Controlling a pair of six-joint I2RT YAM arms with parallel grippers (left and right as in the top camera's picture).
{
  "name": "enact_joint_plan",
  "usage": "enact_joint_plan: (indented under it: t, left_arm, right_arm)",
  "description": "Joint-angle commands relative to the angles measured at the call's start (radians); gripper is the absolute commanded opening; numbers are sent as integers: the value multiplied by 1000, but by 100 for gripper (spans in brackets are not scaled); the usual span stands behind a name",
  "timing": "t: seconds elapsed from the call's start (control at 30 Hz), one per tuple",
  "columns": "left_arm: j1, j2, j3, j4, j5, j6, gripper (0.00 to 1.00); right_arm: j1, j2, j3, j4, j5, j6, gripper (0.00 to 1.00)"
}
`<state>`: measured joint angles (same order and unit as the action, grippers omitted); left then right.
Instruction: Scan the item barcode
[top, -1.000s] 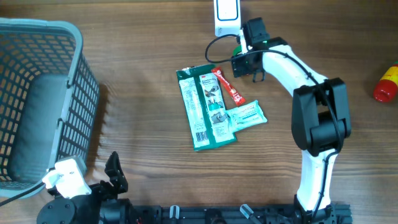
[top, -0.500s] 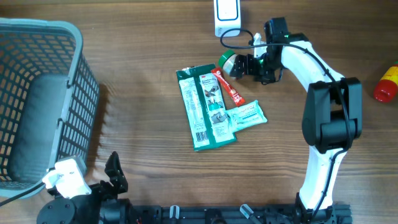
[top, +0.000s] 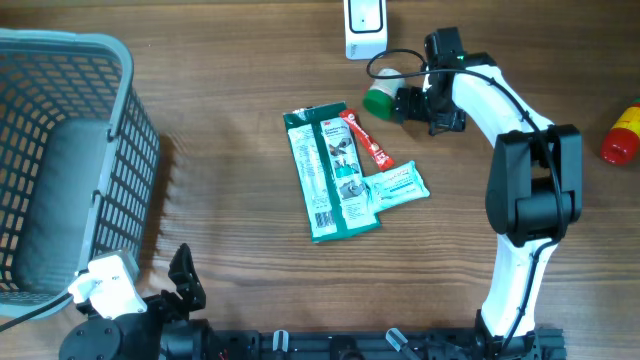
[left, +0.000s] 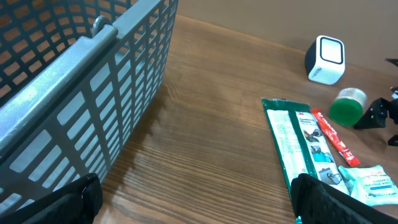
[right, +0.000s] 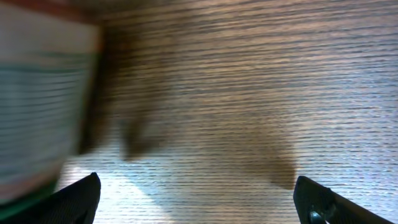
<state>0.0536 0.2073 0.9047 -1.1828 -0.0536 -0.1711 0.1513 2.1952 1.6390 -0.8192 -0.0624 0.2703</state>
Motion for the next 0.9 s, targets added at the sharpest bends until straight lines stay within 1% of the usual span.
enact_joint_plan:
  t: [0.0, 0.07, 0.13, 0.27, 0.37, 0.47, 0.5, 0.53, 0.6, 0.63, 0.67, 0.7, 0.73, 0.77, 0.83, 0.87]
  left_arm:
    - [-4, -5, 1, 2, 8, -5, 100]
    - [-4, -5, 1, 2, 8, -5, 100]
    - [-4, -5, 1, 2, 8, -5, 100]
    - [-4, -5, 1, 2, 8, -5, 100]
    - [-4, -5, 1, 2, 8, -5, 100]
    - [-4, -5, 1, 2, 8, -5, 100]
    - [-4, -5, 1, 2, 8, -5, 100]
    - [-4, -5, 1, 2, 8, -5, 100]
    - [-4, -5, 1, 2, 8, -5, 100]
    - [-4, -5, 1, 2, 8, -5, 100]
    - [-4, -5, 1, 2, 8, -5, 100]
    - [-4, -5, 1, 2, 8, -5, 100]
    - [-4, -5, 1, 2, 8, -5, 100]
    - [-4, -5, 1, 2, 8, -5, 100]
    - [-4, -5, 1, 2, 8, -5, 100]
    - [-4, -5, 1, 2, 8, -5, 100]
  right_arm:
    - [-1, -77, 17, 2, -96, 29, 100]
    - [-1, -102, 17, -6, -100, 82, 100]
    - [-1, -146, 17, -40, -101, 175, 100]
    - [-1, -240, 17, -72, -112, 283, 100]
    - [-1, -290, 17, -27, -213, 401, 100]
    - [1, -274, 8, 63, -220, 456, 100]
    - [4, -267, 1, 77, -214, 488, 99]
    - [16, -246, -13, 111, -201, 550, 98]
    - [38, -212, -14, 167, -201, 548, 94]
    - [55, -192, -14, 202, -202, 541, 90]
    - [74, -172, -14, 238, -202, 540, 84]
    - [90, -159, -14, 267, -202, 540, 79]
    - [124, -148, -14, 319, -200, 540, 67]
    - [142, -147, -14, 348, -192, 537, 63]
    - [171, -141, -14, 390, -142, 538, 62]
    - [186, -134, -14, 405, -83, 547, 62]
